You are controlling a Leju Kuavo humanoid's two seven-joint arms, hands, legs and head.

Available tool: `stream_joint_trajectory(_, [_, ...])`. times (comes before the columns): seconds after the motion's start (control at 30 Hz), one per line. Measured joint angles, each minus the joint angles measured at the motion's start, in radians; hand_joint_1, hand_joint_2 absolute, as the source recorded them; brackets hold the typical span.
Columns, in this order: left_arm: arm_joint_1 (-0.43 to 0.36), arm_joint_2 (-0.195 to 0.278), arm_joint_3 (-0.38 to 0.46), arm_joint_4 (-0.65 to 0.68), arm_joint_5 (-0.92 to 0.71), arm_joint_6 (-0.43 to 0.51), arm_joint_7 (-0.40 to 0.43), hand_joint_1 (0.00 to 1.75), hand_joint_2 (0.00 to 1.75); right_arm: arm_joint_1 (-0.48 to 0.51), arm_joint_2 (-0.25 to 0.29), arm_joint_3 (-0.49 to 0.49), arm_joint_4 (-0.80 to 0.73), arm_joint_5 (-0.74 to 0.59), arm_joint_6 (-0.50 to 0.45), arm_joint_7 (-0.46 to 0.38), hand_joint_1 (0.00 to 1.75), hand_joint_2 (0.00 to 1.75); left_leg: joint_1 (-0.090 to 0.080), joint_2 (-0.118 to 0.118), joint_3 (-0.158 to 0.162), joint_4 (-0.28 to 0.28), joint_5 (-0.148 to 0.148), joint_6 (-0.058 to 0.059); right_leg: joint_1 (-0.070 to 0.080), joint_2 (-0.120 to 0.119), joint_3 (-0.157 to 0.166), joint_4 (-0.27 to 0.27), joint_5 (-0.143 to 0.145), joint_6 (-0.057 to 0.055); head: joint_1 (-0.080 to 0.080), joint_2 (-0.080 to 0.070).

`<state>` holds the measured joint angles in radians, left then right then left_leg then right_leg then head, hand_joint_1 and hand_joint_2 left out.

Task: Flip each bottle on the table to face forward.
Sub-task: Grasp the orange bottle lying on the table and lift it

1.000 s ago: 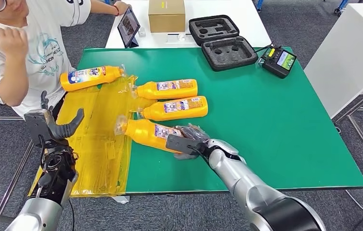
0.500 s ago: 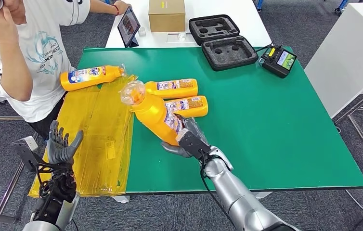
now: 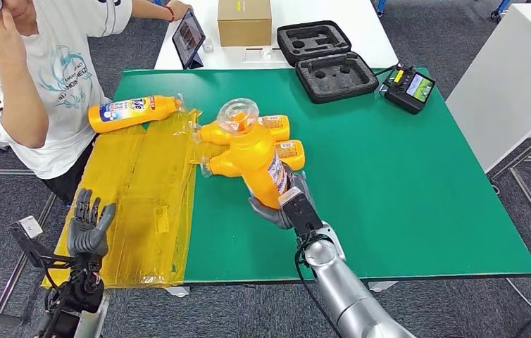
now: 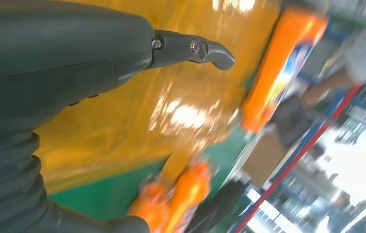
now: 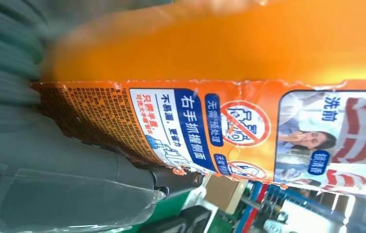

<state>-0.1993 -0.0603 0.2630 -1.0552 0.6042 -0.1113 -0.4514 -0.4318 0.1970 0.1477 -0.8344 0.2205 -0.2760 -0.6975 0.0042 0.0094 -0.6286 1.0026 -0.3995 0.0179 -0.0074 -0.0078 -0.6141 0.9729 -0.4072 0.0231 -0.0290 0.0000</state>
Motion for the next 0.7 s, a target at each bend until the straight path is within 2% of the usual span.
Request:
stream_joint_trajectory(0.13, [0.036, -0.027, -0.098, -0.068, -0.089, -0.080, 0.037, 0.00, 1.75, -0.010, 0.014, 0.015, 0.082, -0.028, 0.047, 0.012, 1.75, 1.75, 0.000, -0.001, 0.000, 0.000, 0.000, 0.000, 0.000, 0.000, 0.000, 0.000, 0.000, 0.000, 0.000, 0.000])
stream_joint_trajectory(0.23, [0.057, -0.050, -0.201, -0.121, -0.131, -0.086, 0.045, 0.00, 1.75, -0.014, 0.043, 0.036, 0.164, -0.029, 0.067, 0.009, 1.75, 1.75, 0.000, -0.001, 0.000, 0.000, 0.000, 0.000, 0.000, 0.000, 0.000, 0.000, 0.001, 0.000, 0.000, 0.000])
stream_joint_trajectory(0.33, [0.069, -0.060, -0.266, -0.158, -0.137, -0.079, 0.049, 0.00, 1.75, -0.018, 0.065, 0.050, 0.217, -0.032, 0.070, 0.005, 1.75, 1.75, 0.000, -0.001, 0.000, 0.000, 0.000, 0.000, 0.000, 0.000, 0.000, 0.000, 0.001, 0.000, 0.000, 0.000])
stream_joint_trajectory(0.7, [0.091, -0.061, -0.350, -0.229, -0.137, -0.099, 0.051, 0.00, 1.75, -0.031, 0.085, 0.069, 0.283, -0.044, 0.089, 0.016, 1.75, 1.75, 0.000, -0.001, 0.000, 0.000, 0.000, 0.000, 0.000, 0.000, 0.000, 0.000, 0.000, 0.000, 0.000, 0.000])
